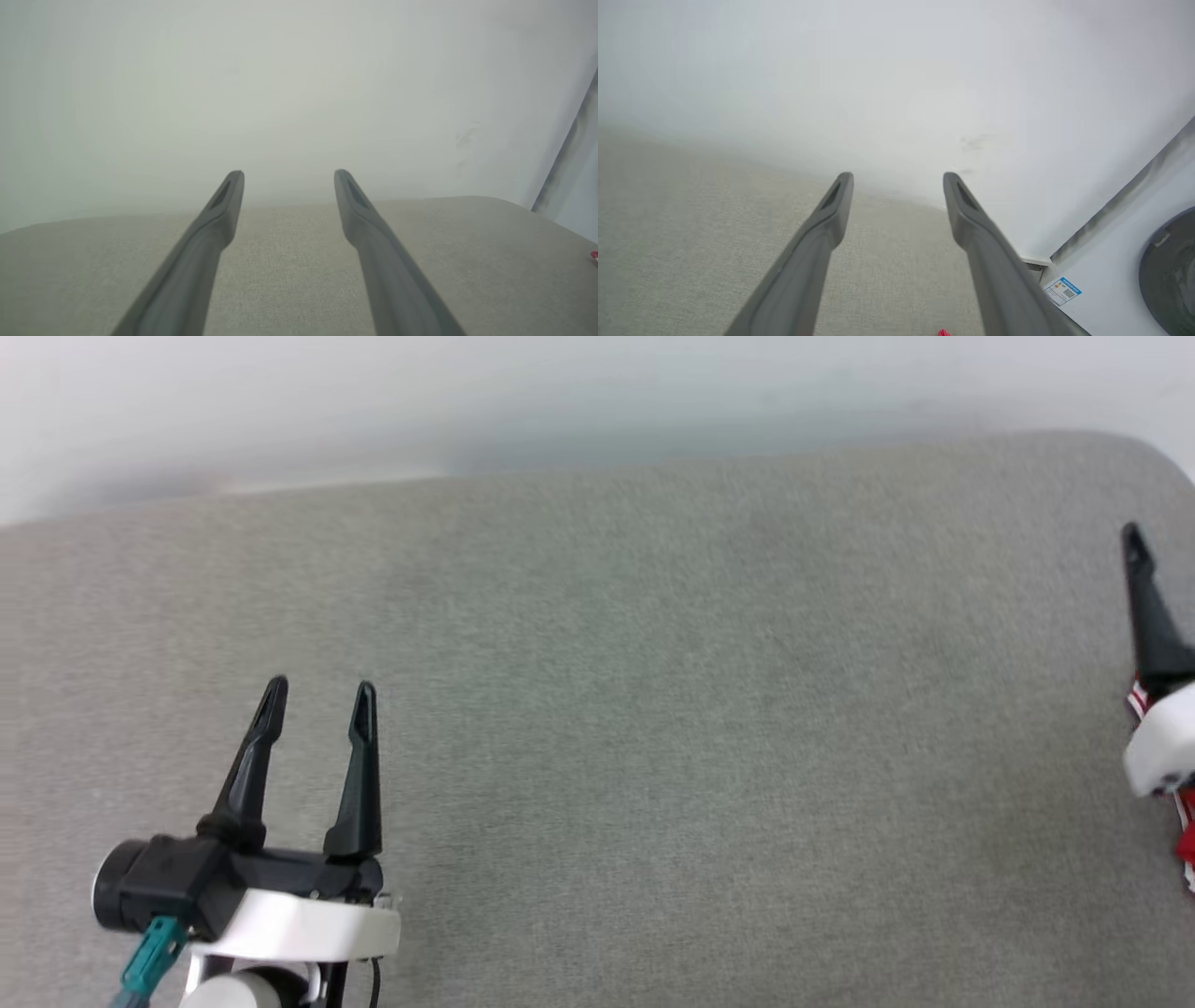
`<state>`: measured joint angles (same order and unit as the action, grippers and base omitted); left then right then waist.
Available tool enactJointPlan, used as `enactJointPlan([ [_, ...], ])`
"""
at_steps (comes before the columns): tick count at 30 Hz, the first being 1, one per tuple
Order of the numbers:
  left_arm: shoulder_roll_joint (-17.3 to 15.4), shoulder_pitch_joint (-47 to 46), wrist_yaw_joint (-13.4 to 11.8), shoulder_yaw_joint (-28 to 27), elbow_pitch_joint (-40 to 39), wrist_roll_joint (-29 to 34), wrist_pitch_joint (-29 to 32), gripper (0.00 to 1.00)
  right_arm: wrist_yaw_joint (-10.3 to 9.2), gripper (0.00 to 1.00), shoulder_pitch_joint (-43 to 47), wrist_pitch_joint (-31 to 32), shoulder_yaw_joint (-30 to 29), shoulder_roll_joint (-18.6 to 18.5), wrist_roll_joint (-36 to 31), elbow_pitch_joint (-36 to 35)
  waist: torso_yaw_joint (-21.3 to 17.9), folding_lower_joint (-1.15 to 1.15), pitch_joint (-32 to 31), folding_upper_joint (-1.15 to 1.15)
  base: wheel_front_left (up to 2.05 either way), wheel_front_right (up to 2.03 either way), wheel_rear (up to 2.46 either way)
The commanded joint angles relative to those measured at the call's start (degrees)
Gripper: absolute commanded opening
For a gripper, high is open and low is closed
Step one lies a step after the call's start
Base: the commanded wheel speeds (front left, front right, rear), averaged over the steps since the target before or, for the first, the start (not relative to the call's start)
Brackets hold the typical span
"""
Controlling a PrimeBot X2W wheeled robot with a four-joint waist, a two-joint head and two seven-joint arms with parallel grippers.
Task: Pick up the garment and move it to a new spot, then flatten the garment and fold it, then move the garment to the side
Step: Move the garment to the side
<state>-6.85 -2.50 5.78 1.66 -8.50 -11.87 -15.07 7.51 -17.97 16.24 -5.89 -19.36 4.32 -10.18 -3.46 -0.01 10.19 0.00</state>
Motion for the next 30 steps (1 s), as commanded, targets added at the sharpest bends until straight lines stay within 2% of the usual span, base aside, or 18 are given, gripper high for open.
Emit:
enactJointPlan([
  [1,0.17,1.25,-0.13,-0.43,0.5,0.21,-0.12,1.0,-0.05,1.0,1.98,-1.68,-0.4,1.84,-0.31,-0.89,2.18,0.01,-2.43,0.0,0.0,0.0,0.0],
  [6,1.48,3.59,0.37,-0.85,3.31,-1.53,-0.12,1.0,-0.04,1.0,9.15,-7.85,0.02,8.81,0.45,-2.1,4.19,0.01,-4.34,0.0,0.0,0.0,0.0],
  [11,1.85,4.89,0.76,-1.28,4.49,-2.03,-0.11,1.0,-0.04,1.0,13.11,-12.97,0.66,11.76,2.62,0.14,5.11,0.01,-5.45,0.0,0.0,0.0,0.0],
  [20,2.52,6.37,1.22,-2.41,7.7,-0.76,-0.12,1.0,-0.04,1.0,16.52,-21.33,2.69,14.04,5.47,7.75,5.41,0.01,-7.19,0.0,0.0,0.0,0.0],
  [30,3.05,5.79,1.57,-3.61,6.99,0.72,-0.12,1.0,-0.04,1.0,15.18,-23.34,4.21,15.22,4.8,10.31,4.45,0.01,-6.77,0.0,0.0,0.0,0.0],
])
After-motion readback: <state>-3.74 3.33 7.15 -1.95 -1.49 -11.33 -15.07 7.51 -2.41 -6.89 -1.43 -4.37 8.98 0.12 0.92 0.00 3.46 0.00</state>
